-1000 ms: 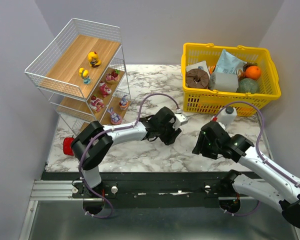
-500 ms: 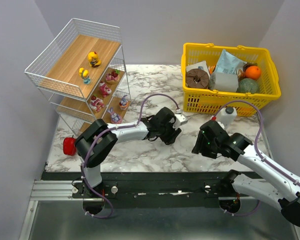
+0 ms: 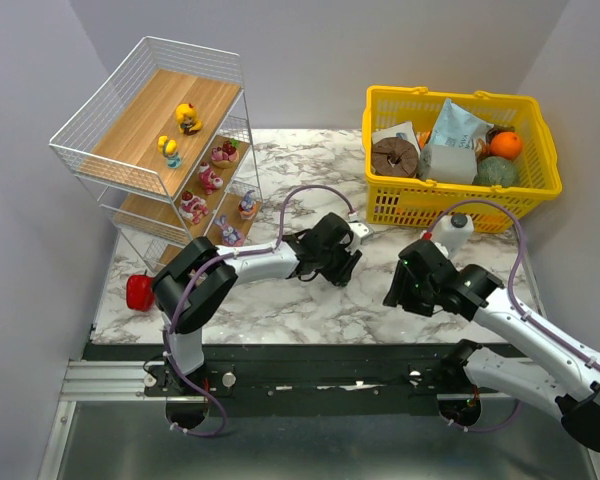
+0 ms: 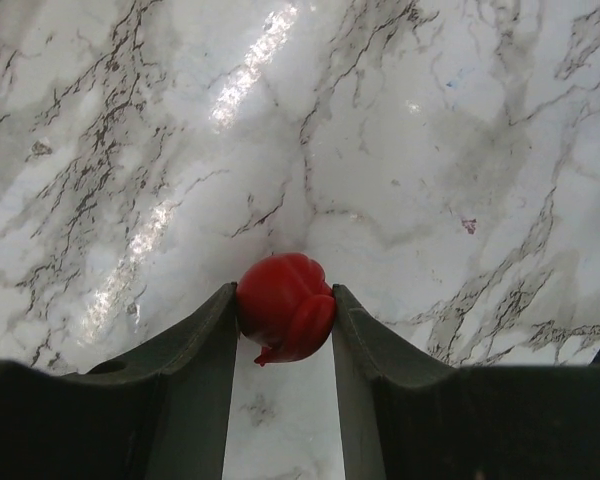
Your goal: Place and organize the plastic toys onto the shelf
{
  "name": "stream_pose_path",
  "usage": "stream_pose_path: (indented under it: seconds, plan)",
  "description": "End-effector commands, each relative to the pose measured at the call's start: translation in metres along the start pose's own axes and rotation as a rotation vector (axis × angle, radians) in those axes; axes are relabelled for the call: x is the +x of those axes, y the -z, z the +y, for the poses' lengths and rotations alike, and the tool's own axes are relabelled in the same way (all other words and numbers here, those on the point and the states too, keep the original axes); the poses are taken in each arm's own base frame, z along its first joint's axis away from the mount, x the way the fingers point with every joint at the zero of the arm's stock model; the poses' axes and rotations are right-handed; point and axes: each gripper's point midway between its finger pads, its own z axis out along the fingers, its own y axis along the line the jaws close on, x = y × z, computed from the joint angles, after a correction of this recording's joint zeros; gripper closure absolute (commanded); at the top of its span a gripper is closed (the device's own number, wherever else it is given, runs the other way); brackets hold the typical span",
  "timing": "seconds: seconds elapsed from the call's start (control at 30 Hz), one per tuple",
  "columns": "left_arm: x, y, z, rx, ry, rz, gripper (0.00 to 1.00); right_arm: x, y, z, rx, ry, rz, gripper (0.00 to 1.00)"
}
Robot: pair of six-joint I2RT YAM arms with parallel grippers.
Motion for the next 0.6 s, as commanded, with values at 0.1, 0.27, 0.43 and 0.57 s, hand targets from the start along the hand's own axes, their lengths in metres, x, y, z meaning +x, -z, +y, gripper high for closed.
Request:
stream_pose_path:
  seconds: [0.1, 0.27, 0.43, 0.57]
  plan:
    - [-0.041, 0.047, 0.019, -0.207, 0.145, 0.044, 1.0, -0.019, 0.009, 0.009, -0.006, -0.016, -0.058, 0.39]
    - [-0.101, 0.12, 0.033, -0.405, 0.186, 0.002, 1.0, -0.026, 0.012, 0.015, -0.024, -0.01, -0.079, 0.39]
    - [-0.138, 0.175, 0.047, -0.559, 0.212, -0.016, 1.0, -0.03, 0.009, 0.018, -0.036, -0.009, -0.1, 0.39]
    - [-0.179, 0.232, 0.054, -0.646, 0.251, -0.117, 1.0, -0.029, 0.003, 0.017, -0.033, -0.002, -0.101, 0.39]
